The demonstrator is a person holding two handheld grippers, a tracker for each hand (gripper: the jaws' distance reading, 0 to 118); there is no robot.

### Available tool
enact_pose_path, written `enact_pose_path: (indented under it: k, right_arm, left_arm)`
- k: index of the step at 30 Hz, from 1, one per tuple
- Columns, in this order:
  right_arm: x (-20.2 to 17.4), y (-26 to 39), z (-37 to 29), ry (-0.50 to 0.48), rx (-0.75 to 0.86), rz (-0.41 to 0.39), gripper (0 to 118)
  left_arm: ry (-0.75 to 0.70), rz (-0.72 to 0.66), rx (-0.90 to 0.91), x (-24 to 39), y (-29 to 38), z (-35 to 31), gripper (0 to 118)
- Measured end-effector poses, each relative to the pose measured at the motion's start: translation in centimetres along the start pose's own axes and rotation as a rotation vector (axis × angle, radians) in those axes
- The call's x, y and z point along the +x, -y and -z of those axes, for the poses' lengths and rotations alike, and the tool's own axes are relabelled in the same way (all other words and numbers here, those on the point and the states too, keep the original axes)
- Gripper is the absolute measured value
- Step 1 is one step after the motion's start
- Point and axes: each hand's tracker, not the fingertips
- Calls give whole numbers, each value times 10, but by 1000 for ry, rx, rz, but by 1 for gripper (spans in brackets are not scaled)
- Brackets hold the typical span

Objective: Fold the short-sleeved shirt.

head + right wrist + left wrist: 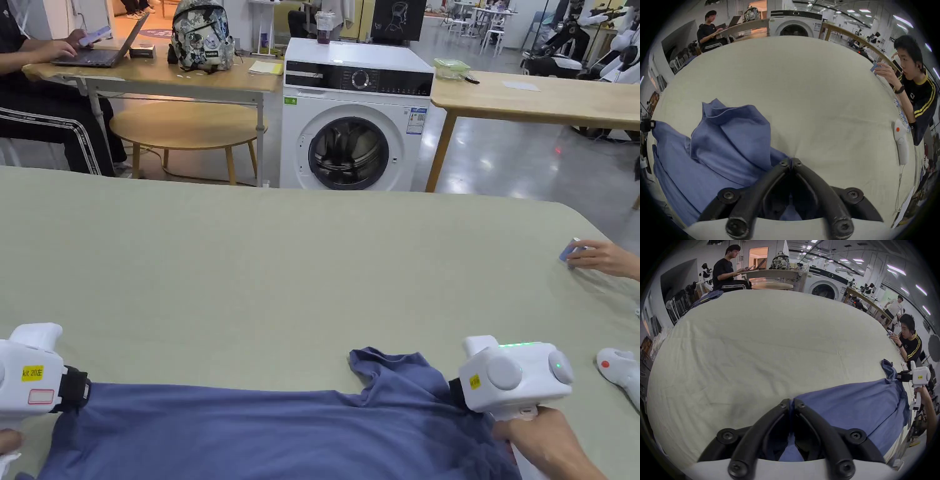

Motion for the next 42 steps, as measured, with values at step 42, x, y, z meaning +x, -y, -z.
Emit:
enact_pose_path:
  k: [42]
  right_arm:
    - [-9,231,-166,27,42,29,0]
  left_arm:
    - [54,6,19,-42,176,-112,0]
